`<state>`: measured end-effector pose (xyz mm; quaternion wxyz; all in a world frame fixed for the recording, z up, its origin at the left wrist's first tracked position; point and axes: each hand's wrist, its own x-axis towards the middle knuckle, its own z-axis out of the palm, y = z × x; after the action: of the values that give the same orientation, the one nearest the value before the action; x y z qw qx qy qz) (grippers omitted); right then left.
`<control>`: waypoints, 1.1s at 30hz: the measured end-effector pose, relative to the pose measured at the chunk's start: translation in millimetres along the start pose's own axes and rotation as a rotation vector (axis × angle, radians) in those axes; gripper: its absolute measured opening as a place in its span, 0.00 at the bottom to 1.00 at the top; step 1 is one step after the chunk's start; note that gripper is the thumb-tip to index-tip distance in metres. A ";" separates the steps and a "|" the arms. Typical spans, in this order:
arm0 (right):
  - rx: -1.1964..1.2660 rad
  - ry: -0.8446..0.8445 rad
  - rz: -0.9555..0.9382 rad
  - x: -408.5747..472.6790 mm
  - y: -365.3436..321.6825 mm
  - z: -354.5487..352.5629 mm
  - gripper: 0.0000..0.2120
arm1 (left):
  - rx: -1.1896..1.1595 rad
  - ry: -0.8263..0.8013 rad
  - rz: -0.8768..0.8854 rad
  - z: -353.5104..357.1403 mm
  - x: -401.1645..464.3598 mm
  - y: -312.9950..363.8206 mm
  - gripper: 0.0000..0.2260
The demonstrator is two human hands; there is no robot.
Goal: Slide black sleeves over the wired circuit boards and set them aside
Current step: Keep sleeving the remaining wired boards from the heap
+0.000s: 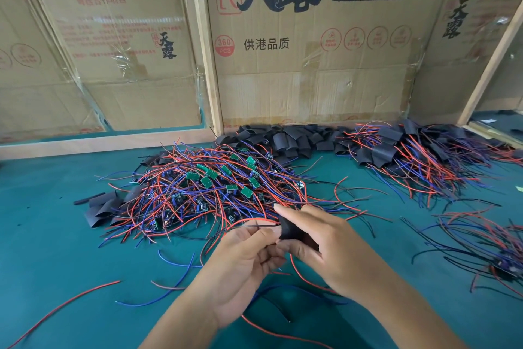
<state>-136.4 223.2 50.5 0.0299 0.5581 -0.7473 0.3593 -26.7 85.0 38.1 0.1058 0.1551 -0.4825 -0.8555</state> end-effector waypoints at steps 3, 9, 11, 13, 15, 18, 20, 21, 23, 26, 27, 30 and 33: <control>0.022 -0.005 -0.013 0.1 1.1 0.4 0.28 | -0.063 -0.009 -0.034 1.1 -0.4 -0.5 0.10; 0.065 -0.038 -0.024 -1.3 -0.4 -0.2 0.29 | -0.037 -0.029 -0.088 2.6 -2.9 0.0 0.09; 0.121 -0.038 0.005 -2.9 -2.4 -1.9 0.28 | -0.025 -0.047 -0.107 1.6 -4.2 0.5 0.13; 0.138 -0.023 0.048 -3.2 -4.2 -3.6 0.23 | -0.036 -0.057 -0.098 1.3 -4.2 0.7 0.17; 0.155 0.045 0.061 -3.1 -7.4 -5.0 0.19 | -0.064 -0.064 -0.092 1.5 -3.8 0.3 0.19; 0.017 0.205 -0.113 -2.1 -13.5 -5.1 0.17 | -0.102 -0.101 -0.100 3.7 -4.6 0.2 0.13; -0.053 0.229 -0.184 -2.8 -12.8 -3.4 0.17 | -0.117 -0.098 -0.105 3.3 -3.1 -2.1 0.13; -0.042 0.218 -0.183 -2.5 -11.9 -2.9 0.16 | -0.124 -0.096 -0.102 2.7 -2.1 -3.4 0.15; 0.041 0.185 -0.136 -2.5 -10.5 -4.5 0.14 | -0.136 -0.136 -0.073 2.5 -0.4 -4.5 0.16; 0.096 0.172 -0.110 1.4 -8.0 -19.0 0.11 | -0.189 -0.256 0.022 2.6 -0.8 -1.7 0.14; 0.070 0.191 -0.120 4.9 -6.2 -28.0 0.10 | -0.200 -0.270 0.052 1.6 -0.6 -0.4 0.18; -0.088 0.267 -0.152 25.7 9.4 -64.3 0.09 | -0.174 -0.212 0.116 -3.4 2.3 1.2 0.27; -0.291 0.288 0.021 63.2 55.0 -112.9 0.11 | -0.171 -0.190 0.134 -6.9 5.4 -1.3 0.26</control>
<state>-247.4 242.8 134.5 0.2132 0.4830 -0.7851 0.3238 -29.2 78.5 32.8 0.1292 0.0313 -0.4248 -0.8955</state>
